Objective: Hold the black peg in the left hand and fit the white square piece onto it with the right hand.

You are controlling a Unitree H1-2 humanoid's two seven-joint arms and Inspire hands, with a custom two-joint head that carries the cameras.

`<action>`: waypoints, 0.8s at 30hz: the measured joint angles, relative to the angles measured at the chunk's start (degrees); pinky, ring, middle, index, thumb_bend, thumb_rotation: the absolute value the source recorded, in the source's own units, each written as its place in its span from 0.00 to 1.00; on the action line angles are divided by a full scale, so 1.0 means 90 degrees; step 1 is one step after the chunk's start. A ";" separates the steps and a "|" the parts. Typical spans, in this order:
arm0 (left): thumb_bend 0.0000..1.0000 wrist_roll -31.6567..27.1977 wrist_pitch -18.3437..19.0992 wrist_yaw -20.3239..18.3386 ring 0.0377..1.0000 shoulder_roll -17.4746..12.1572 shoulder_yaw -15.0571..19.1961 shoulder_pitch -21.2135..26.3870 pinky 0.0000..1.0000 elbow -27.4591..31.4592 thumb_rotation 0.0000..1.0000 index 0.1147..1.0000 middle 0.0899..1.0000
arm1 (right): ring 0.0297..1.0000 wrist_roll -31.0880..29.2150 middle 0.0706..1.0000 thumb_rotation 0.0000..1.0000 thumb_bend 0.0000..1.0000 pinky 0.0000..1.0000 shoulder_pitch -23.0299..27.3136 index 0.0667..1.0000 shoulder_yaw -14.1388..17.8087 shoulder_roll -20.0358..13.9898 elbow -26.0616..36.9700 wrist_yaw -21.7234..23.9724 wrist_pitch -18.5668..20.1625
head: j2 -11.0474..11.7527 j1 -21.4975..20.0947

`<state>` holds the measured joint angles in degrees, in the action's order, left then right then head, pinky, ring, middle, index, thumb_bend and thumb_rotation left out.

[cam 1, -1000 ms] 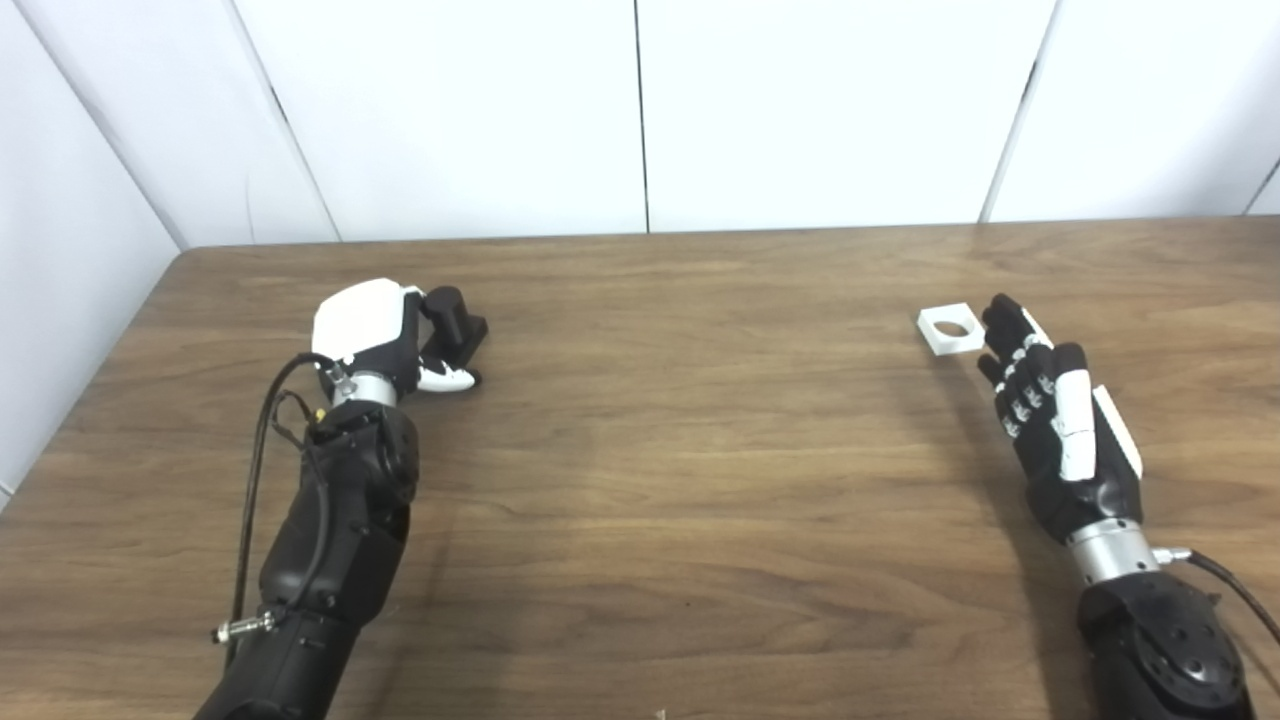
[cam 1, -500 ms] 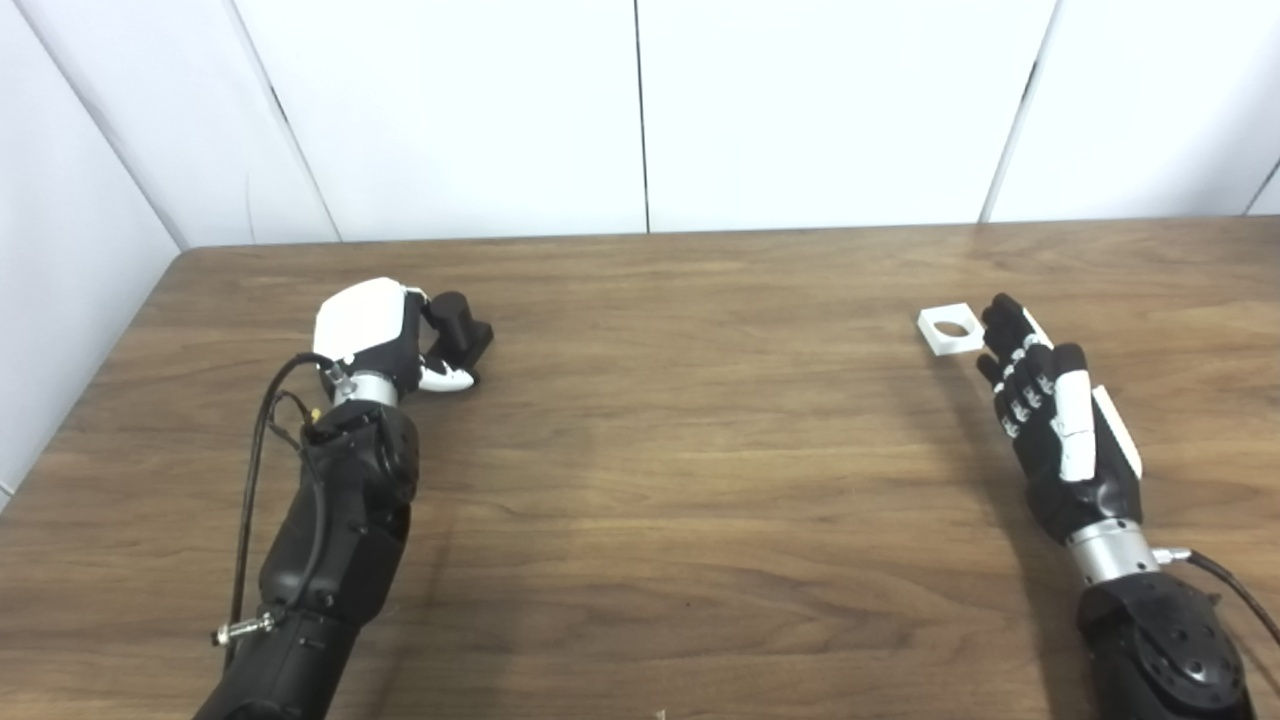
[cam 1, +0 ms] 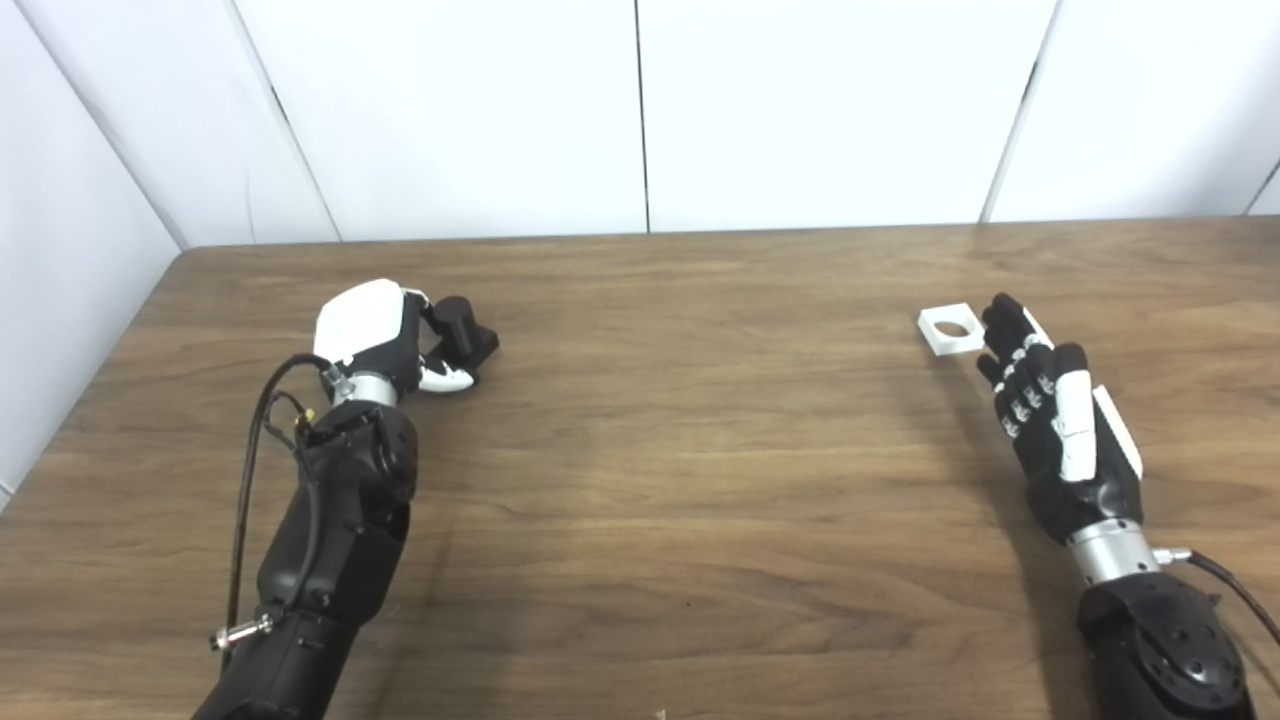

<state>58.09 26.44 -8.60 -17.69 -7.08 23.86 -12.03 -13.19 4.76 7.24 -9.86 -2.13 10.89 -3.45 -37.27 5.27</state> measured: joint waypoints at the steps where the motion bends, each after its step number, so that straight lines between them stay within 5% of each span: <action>1: 0.71 0.0000 0.0000 -0.0001 0.96 0.0000 0.0000 0.0000 0.95 0.0000 0.20 0.56 0.86 | 1.00 -0.0003 0.97 1.00 0.65 1.00 0.0000 0.94 0.0000 0.0000 0.0000 0.0007 0.0000 | 0.0000 0.0000; 24: 0.67 -0.0195 0.0003 -0.0031 0.96 -0.0047 -0.0054 -0.0004 0.95 0.0036 0.19 0.53 0.84 | 1.00 -0.0013 0.96 1.00 0.62 1.00 -0.0021 0.93 0.0013 -0.0002 0.0029 0.0019 -0.0006 | -0.0010 0.0000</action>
<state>56.33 26.47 -8.88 -18.11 -7.57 23.82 -11.70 -13.31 4.57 7.35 -9.88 -1.86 11.06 -3.51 -37.35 5.27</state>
